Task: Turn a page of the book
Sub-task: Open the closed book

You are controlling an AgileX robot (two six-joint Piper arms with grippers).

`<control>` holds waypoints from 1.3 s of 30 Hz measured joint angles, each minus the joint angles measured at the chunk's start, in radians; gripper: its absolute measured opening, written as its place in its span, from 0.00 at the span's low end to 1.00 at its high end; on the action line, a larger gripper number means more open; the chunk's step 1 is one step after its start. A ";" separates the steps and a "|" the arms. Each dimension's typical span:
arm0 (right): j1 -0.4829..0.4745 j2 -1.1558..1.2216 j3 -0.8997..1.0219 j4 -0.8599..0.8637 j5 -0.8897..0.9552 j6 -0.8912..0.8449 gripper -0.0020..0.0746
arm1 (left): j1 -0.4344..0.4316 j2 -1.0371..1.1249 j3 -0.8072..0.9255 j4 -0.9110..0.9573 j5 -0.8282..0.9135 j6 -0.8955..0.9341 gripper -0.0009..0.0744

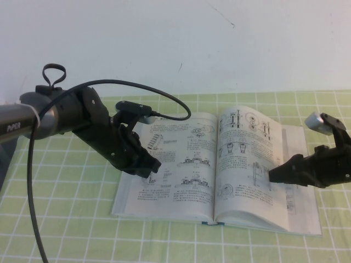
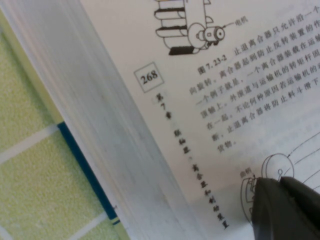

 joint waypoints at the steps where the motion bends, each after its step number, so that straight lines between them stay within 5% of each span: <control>1: 0.000 0.000 0.000 0.015 0.005 -0.011 0.59 | 0.000 0.000 0.000 0.000 0.000 -0.005 0.01; 19: -0.003 0.005 -0.019 0.134 0.086 -0.069 0.59 | 0.000 0.000 0.000 -0.002 -0.002 -0.005 0.01; 30: -0.044 0.005 -0.126 -0.351 0.022 0.336 0.59 | 0.000 0.000 0.000 -0.002 -0.002 -0.005 0.01; 39: -0.055 0.088 -0.143 -0.164 0.123 0.274 0.59 | 0.000 0.000 0.000 -0.004 -0.002 -0.003 0.01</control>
